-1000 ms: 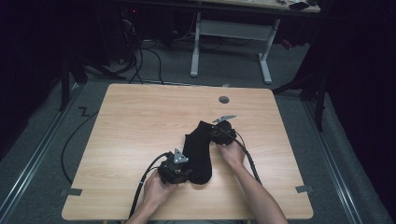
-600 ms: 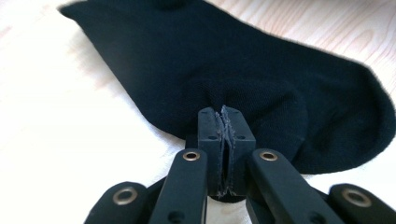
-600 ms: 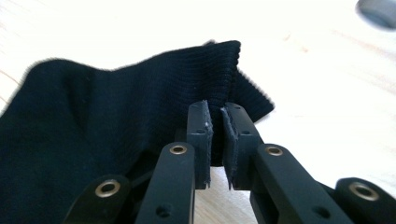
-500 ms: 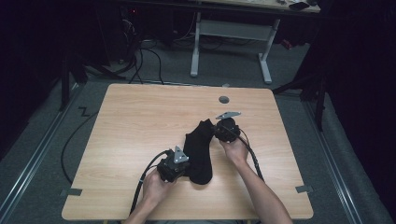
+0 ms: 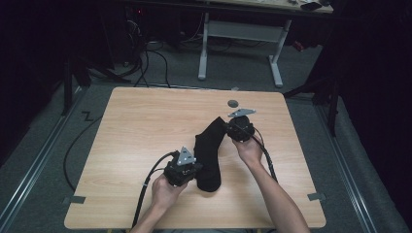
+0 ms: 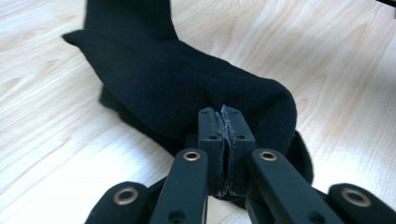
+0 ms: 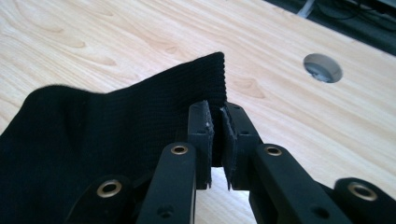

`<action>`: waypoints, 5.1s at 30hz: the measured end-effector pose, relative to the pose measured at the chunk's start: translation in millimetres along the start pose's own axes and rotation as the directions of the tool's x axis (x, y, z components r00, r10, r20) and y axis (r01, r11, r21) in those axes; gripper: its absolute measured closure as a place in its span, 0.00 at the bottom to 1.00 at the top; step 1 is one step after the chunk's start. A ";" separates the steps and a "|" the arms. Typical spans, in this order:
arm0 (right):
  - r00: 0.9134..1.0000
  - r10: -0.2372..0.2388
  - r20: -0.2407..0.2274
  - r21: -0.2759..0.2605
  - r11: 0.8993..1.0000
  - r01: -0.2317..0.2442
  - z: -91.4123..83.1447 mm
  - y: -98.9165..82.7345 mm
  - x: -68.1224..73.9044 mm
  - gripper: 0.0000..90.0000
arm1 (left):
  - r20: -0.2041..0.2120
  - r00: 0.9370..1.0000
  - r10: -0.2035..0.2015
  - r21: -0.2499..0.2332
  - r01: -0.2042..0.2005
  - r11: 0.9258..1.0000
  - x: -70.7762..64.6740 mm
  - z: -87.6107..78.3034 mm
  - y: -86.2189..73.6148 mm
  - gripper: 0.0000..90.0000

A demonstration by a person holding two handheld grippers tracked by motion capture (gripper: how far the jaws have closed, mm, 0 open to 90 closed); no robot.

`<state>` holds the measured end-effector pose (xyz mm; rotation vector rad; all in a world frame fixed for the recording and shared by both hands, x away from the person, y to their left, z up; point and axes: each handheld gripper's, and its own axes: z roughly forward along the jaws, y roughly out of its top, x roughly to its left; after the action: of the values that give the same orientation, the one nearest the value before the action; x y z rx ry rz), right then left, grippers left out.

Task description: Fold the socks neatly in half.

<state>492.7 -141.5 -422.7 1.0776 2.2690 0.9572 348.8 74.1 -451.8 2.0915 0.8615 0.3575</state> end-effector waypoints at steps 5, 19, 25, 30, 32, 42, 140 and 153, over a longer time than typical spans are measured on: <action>1.000 -0.014 0.022 0.009 1.000 0.014 1.8 1.4 -4.2 0.91 | 0.015 1.000 0.026 0.028 -0.026 0.999 -8.9 11.6 0.1 0.97; 1.000 -0.018 0.009 0.009 1.000 0.018 15.9 -1.6 -3.5 0.92 | -0.022 0.998 0.062 0.060 -0.060 0.996 -17.4 10.8 -8.2 0.97; 1.000 -0.014 -0.002 0.038 0.999 0.014 27.5 -5.1 -2.7 0.92 | -0.037 0.997 0.074 0.092 -0.070 0.993 -17.7 19.4 -12.1 0.97; 1.000 0.011 -0.014 0.083 0.997 -0.010 45.2 -11.3 -4.8 0.92 | -0.023 0.999 0.046 0.118 -0.043 0.992 -14.2 24.5 -16.5 0.97; 1.000 0.011 -0.014 0.094 0.995 -0.010 50.9 -13.2 -4.8 0.91 | -0.019 0.999 0.046 0.119 -0.044 0.992 -14.3 24.7 -17.1 0.96; 0.998 0.061 -0.024 0.157 0.986 -0.057 61.4 -19.8 -8.6 0.74 | -0.036 0.999 0.005 0.070 -0.002 0.998 -8.2 22.2 -13.0 0.69; 0.978 -0.174 -0.116 0.011 0.984 0.177 31.8 -4.3 39.9 1.00 | -0.198 0.980 -0.002 0.077 0.018 0.997 23.4 47.6 -5.0 0.97; 0.980 -0.166 -0.113 -0.005 0.986 0.166 27.4 -6.2 33.9 1.00 | -0.193 0.981 0.009 0.052 0.001 0.999 21.6 37.4 -3.4 0.99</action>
<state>487.1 -106.4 -448.6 0.8393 2.4094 0.9659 382.4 68.3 -478.6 2.1315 0.9894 0.5527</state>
